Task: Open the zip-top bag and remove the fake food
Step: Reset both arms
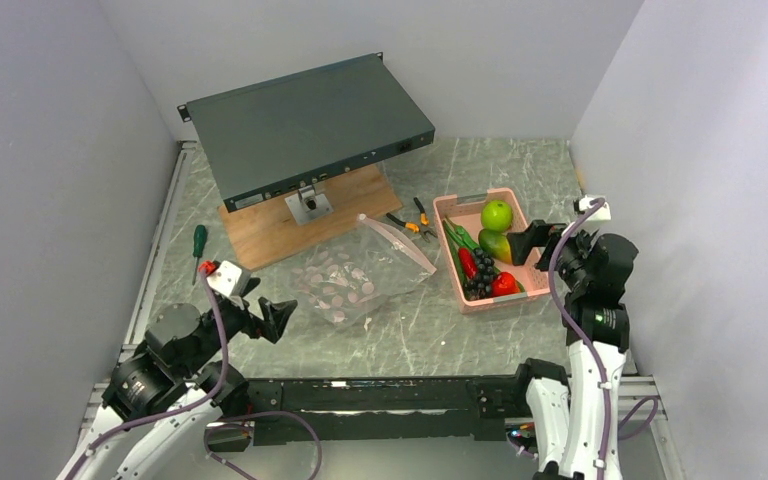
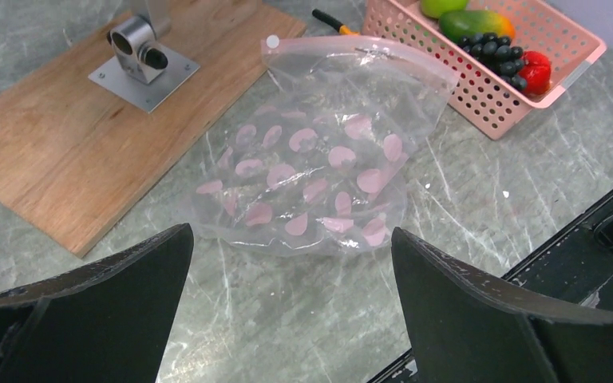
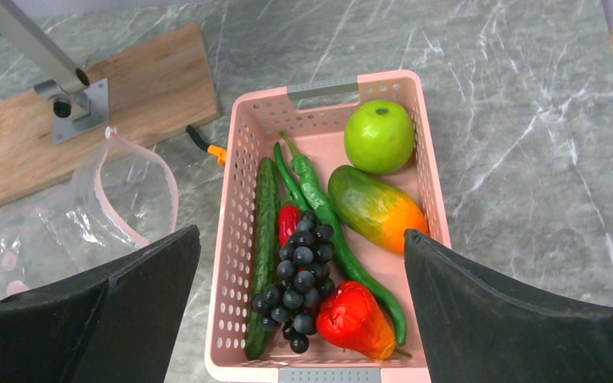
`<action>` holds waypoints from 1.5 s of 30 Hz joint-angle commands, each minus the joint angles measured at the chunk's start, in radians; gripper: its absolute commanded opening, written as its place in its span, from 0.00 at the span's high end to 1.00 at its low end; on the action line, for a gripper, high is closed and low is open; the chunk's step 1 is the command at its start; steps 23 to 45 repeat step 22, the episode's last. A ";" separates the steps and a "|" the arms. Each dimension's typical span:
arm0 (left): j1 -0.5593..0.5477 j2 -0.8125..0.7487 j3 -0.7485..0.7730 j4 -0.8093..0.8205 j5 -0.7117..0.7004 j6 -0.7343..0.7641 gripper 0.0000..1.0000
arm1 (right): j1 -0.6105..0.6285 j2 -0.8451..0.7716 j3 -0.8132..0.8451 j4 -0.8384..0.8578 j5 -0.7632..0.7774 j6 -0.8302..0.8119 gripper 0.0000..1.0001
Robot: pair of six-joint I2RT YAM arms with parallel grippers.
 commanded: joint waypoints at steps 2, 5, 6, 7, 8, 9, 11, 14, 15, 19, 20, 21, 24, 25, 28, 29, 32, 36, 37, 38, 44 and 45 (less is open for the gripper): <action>0.003 -0.041 0.011 0.068 0.015 0.043 0.00 | -0.044 0.005 -0.029 0.078 0.000 0.093 0.00; 0.002 -0.060 0.010 0.061 -0.008 0.038 0.00 | -0.064 -0.002 -0.070 0.118 -0.010 0.100 0.00; 0.003 -0.064 0.008 0.059 -0.011 0.036 0.00 | -0.067 -0.005 -0.073 0.125 -0.015 0.098 0.00; 0.003 -0.069 0.008 0.057 -0.013 0.034 0.00 | -0.068 -0.003 -0.070 0.121 -0.018 0.098 0.00; 0.002 -0.073 0.008 0.053 -0.013 0.033 0.00 | -0.069 -0.001 -0.070 0.121 -0.020 0.097 0.00; 0.003 -0.075 0.007 0.055 -0.015 0.030 0.00 | -0.069 0.000 -0.071 0.122 -0.022 0.097 0.00; 0.002 -0.075 0.004 0.056 -0.013 0.029 0.00 | -0.070 -0.001 -0.071 0.121 -0.021 0.099 0.00; 0.004 -0.064 0.005 0.054 -0.010 0.029 0.00 | -0.072 -0.004 -0.070 0.120 -0.015 0.102 0.00; 0.005 -0.056 0.006 0.054 -0.007 0.029 0.00 | -0.071 -0.006 -0.070 0.119 -0.016 0.103 0.00; 0.009 -0.035 0.009 0.054 0.007 0.031 0.00 | -0.071 -0.009 -0.070 0.116 -0.013 0.099 0.00; 0.013 -0.032 0.008 0.054 0.012 0.031 0.00 | -0.073 -0.011 -0.070 0.115 -0.009 0.103 0.00; 0.016 -0.031 0.008 0.057 0.015 0.031 0.00 | -0.074 -0.012 -0.070 0.113 -0.010 0.098 0.00; 0.018 -0.030 0.008 0.056 0.017 0.031 0.00 | -0.072 -0.015 -0.071 0.114 -0.012 0.091 0.00; 0.018 -0.030 0.008 0.056 0.017 0.031 0.00 | -0.072 -0.015 -0.071 0.114 -0.012 0.091 0.00; 0.018 -0.030 0.008 0.056 0.017 0.031 0.00 | -0.072 -0.015 -0.071 0.114 -0.012 0.091 0.00; 0.018 -0.030 0.008 0.056 0.017 0.031 0.00 | -0.072 -0.015 -0.071 0.114 -0.012 0.091 0.00; 0.018 -0.030 0.008 0.056 0.017 0.031 0.00 | -0.072 -0.015 -0.071 0.114 -0.012 0.091 0.00; 0.018 -0.030 0.008 0.056 0.017 0.031 0.00 | -0.072 -0.015 -0.071 0.114 -0.012 0.091 0.00; 0.018 -0.030 0.008 0.056 0.017 0.031 0.00 | -0.072 -0.015 -0.071 0.114 -0.012 0.091 0.00; 0.018 -0.030 0.008 0.056 0.017 0.031 0.00 | -0.072 -0.015 -0.071 0.114 -0.012 0.091 0.00; 0.018 -0.030 0.008 0.056 0.017 0.031 0.00 | -0.072 -0.015 -0.071 0.114 -0.012 0.091 0.00; 0.018 -0.030 0.008 0.056 0.017 0.031 0.00 | -0.072 -0.015 -0.071 0.114 -0.012 0.091 0.00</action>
